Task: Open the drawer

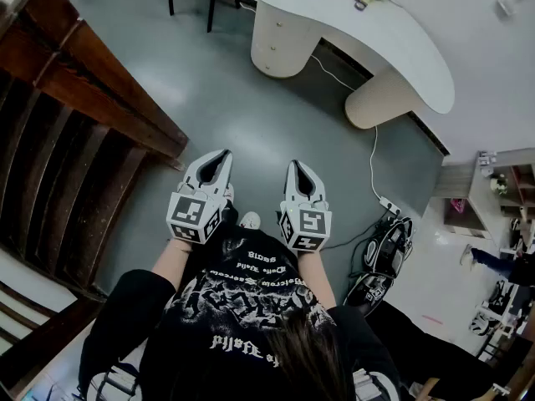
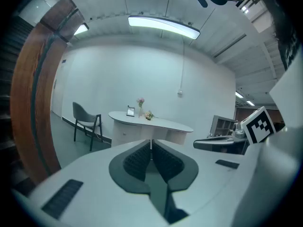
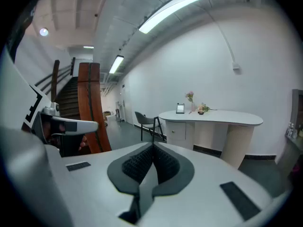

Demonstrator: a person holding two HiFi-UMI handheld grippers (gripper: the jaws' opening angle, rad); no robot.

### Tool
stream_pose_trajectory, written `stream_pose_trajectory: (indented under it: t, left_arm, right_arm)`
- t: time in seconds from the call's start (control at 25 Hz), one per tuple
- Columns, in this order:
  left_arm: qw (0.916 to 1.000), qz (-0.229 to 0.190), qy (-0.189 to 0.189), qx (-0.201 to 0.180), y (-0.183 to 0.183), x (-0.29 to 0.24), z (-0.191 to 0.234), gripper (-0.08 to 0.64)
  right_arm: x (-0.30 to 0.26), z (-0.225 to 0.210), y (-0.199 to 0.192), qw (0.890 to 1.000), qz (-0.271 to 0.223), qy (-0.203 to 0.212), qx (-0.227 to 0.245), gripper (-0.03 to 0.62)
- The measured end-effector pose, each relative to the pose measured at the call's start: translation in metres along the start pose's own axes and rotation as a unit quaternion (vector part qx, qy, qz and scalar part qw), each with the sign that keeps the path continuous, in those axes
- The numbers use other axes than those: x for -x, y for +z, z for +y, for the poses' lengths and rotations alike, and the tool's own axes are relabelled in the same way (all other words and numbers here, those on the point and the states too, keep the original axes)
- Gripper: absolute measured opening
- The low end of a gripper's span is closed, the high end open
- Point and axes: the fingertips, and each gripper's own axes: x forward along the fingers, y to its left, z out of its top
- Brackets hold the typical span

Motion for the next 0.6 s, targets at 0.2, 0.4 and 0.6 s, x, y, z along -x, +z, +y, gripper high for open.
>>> stream_pose_trajectory:
  t: [0.2, 0.4, 0.6]
  left_arm:
    - [0.9998, -0.008, 0.018, 0.000, -0.004, 0.003, -0.001, 0.029]
    - [0.9994, -0.013, 0.031, -0.007, -0.002, 0.005, -0.008, 0.029]
    - [0.9991, -0.014, 0.036, -0.016, -0.003, -0.004, -0.018, 0.029]
  right_arm:
    - [0.007, -0.009, -0.003, 1.000, -0.005, 0.005, 0.002, 0.026]
    - [0.019, -0.017, 0.001, 1.000, -0.022, 0.003, -0.007, 0.026]
    - [0.025, -0.031, 0.004, 0.999, -0.039, 0.003, -0.019, 0.026]
